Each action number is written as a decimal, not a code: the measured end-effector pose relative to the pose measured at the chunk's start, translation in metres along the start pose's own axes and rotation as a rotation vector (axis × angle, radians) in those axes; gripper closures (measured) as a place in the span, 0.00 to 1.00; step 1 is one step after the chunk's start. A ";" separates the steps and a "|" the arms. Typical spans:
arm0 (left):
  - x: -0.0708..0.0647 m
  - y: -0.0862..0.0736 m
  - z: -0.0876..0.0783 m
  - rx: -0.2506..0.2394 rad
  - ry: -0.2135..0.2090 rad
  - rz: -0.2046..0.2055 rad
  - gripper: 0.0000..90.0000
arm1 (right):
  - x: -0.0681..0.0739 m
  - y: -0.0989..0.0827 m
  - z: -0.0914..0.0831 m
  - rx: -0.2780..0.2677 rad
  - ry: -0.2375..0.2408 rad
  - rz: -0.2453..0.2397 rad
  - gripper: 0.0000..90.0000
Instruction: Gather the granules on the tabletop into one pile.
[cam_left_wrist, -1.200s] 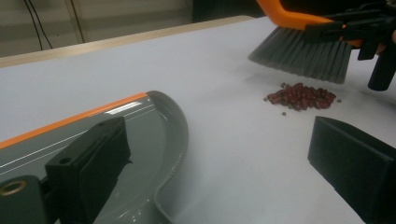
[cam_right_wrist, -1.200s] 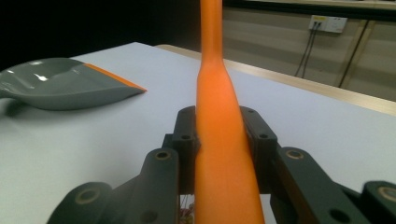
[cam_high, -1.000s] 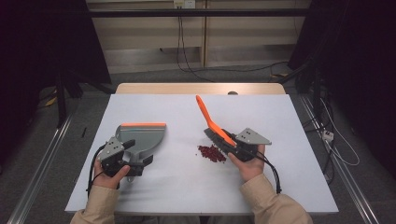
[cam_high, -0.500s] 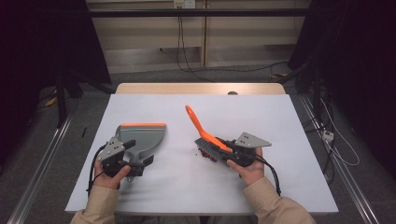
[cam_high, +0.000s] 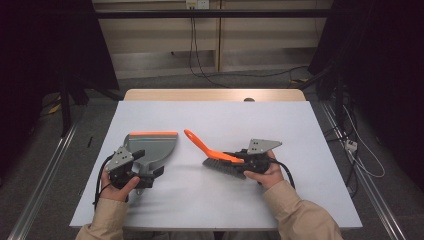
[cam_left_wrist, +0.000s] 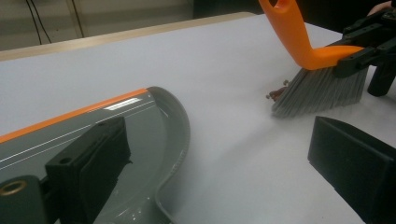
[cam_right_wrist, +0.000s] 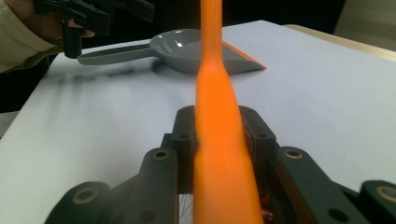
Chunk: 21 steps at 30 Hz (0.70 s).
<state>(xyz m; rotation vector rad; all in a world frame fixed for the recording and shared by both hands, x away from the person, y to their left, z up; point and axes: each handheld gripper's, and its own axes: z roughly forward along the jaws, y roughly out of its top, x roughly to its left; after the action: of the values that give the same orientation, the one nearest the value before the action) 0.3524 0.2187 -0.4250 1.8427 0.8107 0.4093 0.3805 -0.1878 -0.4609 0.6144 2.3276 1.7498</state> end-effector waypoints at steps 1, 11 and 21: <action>0.000 0.000 0.000 0.000 0.001 0.000 0.06 | -0.003 0.001 0.002 0.004 0.008 -0.007 0.79; 0.001 0.000 -0.002 0.008 0.006 -0.005 0.06 | -0.006 0.008 0.009 -0.025 0.063 -0.015 0.79; -0.002 0.005 -0.005 0.046 -0.007 -0.025 0.05 | 0.004 0.026 -0.015 -0.085 -0.055 0.044 0.79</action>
<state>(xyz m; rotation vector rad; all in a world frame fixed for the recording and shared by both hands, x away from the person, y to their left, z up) 0.3493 0.2193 -0.4178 1.8741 0.8438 0.3707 0.3773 -0.1931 -0.4316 0.6947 2.2074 1.8161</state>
